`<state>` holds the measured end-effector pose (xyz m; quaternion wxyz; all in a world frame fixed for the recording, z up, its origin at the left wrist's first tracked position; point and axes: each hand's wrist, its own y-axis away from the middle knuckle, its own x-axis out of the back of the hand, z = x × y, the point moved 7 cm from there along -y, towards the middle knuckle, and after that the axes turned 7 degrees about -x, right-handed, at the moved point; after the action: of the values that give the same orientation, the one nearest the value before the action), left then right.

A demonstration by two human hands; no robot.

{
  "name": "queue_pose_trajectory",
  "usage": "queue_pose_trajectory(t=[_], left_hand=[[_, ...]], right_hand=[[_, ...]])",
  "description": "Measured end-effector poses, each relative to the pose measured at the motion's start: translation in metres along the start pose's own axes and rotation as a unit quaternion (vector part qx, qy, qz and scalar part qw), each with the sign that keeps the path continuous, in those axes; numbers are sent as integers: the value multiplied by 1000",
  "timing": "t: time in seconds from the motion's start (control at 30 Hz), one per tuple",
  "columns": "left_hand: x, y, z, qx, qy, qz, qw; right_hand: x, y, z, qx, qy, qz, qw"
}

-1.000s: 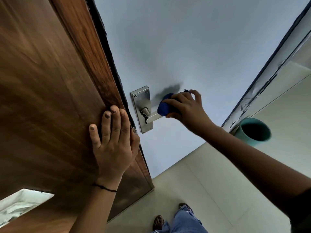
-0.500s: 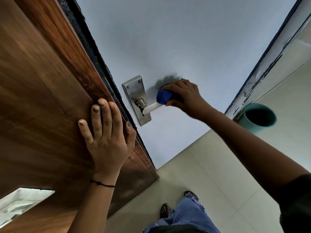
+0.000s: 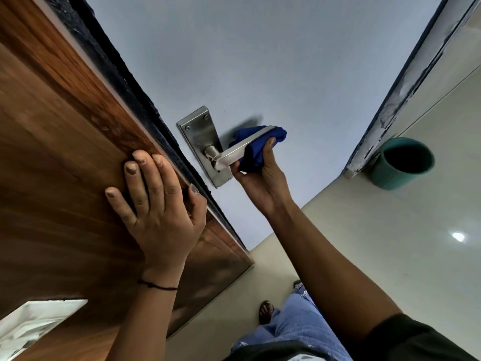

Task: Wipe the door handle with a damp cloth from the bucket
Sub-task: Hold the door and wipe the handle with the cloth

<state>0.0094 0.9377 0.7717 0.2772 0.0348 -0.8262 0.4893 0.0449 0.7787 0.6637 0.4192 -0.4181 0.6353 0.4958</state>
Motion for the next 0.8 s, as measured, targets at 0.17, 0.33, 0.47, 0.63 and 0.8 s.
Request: queue_pose_trajectory(t=[0.17,0.33,0.47,0.63,0.8], left_hand=[[-1,2,0,5,0,0,1000],[0,2,1,5,-4,-5,1000],[1,3,0,9,0,-2,1000],[0,1,1,13,1,-6,1000],[0,1,0,13,3,-11,1000]], right_hand=[[-4,9,40,-26,-13,28,999],[-6,17,45,-12,-7,51,999],[-3,20,52,-3,13,56,998],[9,20,51,32,100,63,992],[21,23,54,143,344,112,921]])
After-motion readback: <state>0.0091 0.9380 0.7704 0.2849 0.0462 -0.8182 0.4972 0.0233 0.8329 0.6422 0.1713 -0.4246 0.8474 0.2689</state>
